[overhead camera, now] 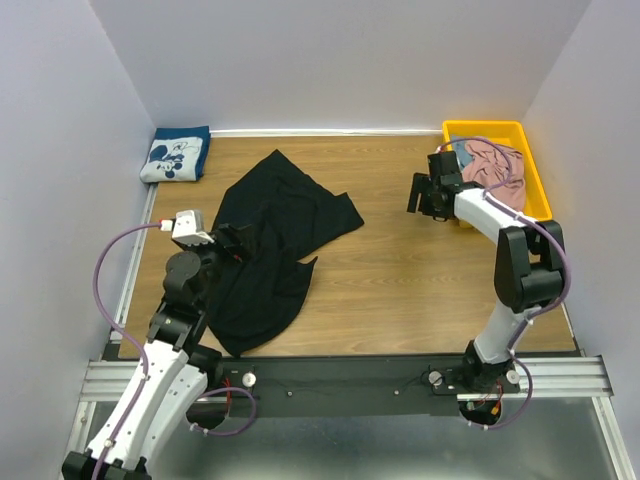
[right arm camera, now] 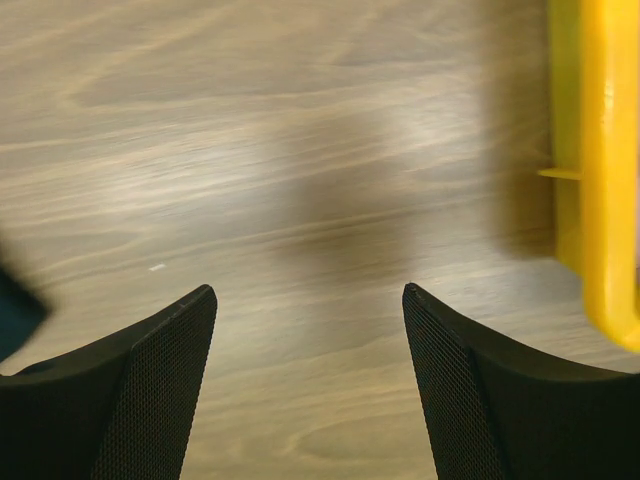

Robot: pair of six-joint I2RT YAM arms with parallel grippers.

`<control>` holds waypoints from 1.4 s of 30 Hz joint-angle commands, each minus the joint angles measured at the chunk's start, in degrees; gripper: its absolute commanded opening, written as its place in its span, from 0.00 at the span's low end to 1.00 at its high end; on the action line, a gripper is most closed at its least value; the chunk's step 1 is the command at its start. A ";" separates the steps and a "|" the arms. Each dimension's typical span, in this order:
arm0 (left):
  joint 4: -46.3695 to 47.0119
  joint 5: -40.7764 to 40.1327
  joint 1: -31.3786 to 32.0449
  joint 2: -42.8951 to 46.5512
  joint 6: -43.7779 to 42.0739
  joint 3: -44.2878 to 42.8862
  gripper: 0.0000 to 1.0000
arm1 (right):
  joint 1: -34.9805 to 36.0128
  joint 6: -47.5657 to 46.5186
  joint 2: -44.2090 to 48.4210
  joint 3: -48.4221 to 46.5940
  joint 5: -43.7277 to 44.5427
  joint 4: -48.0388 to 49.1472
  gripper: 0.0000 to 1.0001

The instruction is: Fold and stack the t-shirts

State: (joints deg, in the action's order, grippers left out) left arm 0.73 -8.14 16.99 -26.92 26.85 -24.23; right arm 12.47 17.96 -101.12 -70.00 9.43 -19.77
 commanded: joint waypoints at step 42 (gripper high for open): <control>-6.00 3.22 -18.84 -70.25 0.58 -27.86 0.52 | 7.31 11.49 -20.00 -2.19 -26.40 9.57 0.33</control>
State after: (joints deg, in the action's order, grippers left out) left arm -4.32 -3.92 -1.54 -90.35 32.73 -45.98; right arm 20.91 28.60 -119.81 -78.35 -20.05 -7.81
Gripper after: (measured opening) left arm 0.520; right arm 0.349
